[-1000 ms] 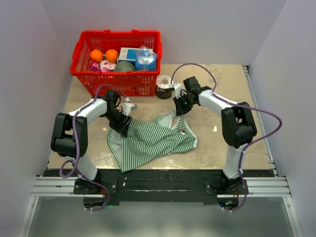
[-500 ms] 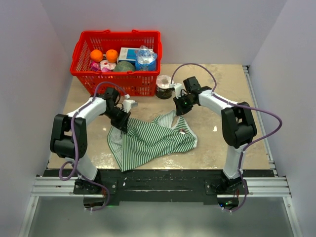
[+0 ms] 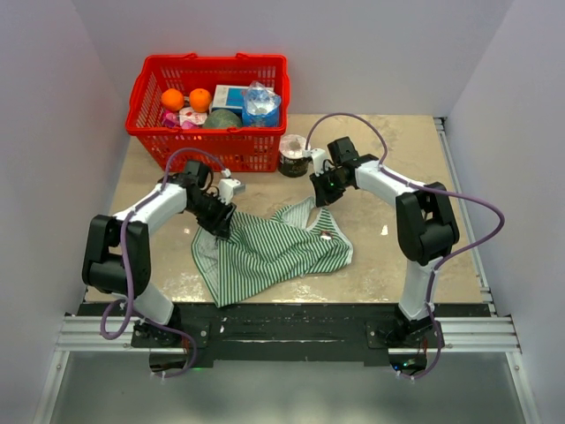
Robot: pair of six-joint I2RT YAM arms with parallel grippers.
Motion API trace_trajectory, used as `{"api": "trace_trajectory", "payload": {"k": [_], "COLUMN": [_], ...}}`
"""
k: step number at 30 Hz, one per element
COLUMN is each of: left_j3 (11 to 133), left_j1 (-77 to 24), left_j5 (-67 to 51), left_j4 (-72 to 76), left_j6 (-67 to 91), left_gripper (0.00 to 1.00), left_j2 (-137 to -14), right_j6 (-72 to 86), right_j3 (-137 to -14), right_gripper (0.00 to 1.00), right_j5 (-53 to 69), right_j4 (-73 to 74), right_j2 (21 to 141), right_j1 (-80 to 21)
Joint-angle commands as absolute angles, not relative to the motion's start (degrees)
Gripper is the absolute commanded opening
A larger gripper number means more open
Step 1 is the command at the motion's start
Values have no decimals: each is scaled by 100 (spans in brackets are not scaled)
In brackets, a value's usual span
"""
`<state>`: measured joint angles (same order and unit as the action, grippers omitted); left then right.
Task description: Remove the brooch from the garment
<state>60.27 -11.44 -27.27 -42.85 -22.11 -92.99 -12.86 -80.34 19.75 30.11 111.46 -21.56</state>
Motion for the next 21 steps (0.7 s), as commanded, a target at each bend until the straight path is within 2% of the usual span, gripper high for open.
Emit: {"api": "trace_trajectory", "payload": {"k": [1, 9, 15, 18, 21], "left_j3": [5801, 5625, 5406, 5353, 5318], "left_j1": [-1178, -1195, -1222, -1257, -1257], "left_j5": [-2505, -3277, -3244, -3112, -3085], "left_j4": [-3412, -3226, -3129, -3111, -3173], "left_j6": [-2338, -2461, -2680, -2698, -2812], "left_gripper": [43, 41, 43, 40, 32], "left_j2": [-9062, -8983, -8973, -9070, -9149], "right_j6": [-1222, -1204, -1195, -1195, -1195], "right_j3": [-8016, -7954, -7910, -7919, -7945], "right_gripper": [0, 0, 0, 0, 0], "right_j5": [1846, 1767, 1749, 1740, 1723], "right_j4": [2857, 2795, 2777, 2777, 2769], "right_j2": [10837, 10784, 10775, 10784, 10784], "right_j1": [-2136, -2136, -2136, -2136, -2127]}}
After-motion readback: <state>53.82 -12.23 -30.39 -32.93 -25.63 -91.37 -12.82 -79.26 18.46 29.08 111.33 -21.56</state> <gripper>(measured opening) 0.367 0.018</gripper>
